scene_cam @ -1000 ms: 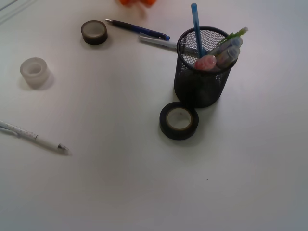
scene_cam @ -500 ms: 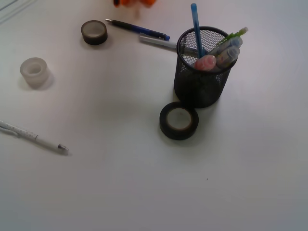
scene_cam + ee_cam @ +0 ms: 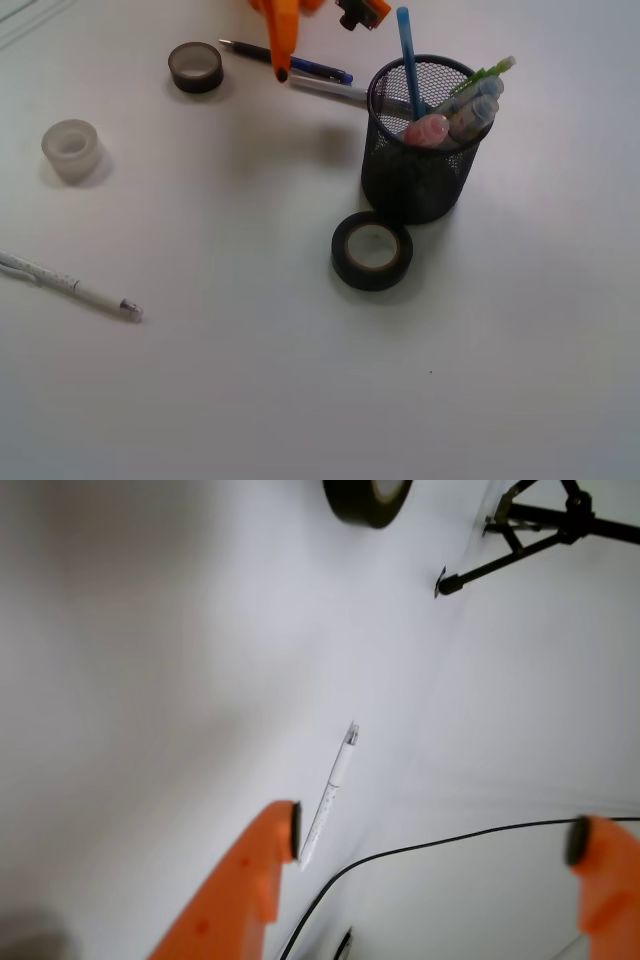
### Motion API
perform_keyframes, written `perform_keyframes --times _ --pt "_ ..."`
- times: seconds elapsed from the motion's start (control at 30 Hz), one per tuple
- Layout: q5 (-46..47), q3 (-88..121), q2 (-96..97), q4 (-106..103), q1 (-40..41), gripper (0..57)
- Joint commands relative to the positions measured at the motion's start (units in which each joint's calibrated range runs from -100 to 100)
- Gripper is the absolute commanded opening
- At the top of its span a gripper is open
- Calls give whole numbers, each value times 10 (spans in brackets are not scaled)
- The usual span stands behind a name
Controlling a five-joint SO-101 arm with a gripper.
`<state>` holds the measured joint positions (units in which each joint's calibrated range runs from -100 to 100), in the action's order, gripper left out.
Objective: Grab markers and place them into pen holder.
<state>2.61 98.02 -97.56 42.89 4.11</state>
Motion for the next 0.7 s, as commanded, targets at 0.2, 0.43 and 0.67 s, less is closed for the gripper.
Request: perform_keyframes --times 0.2,0.43,0.67 --pt "1 11 -12 5 -9 10" --pt "-9 10 -12 11 -19 13" --pt "-10 11 -12 11 -20 13"
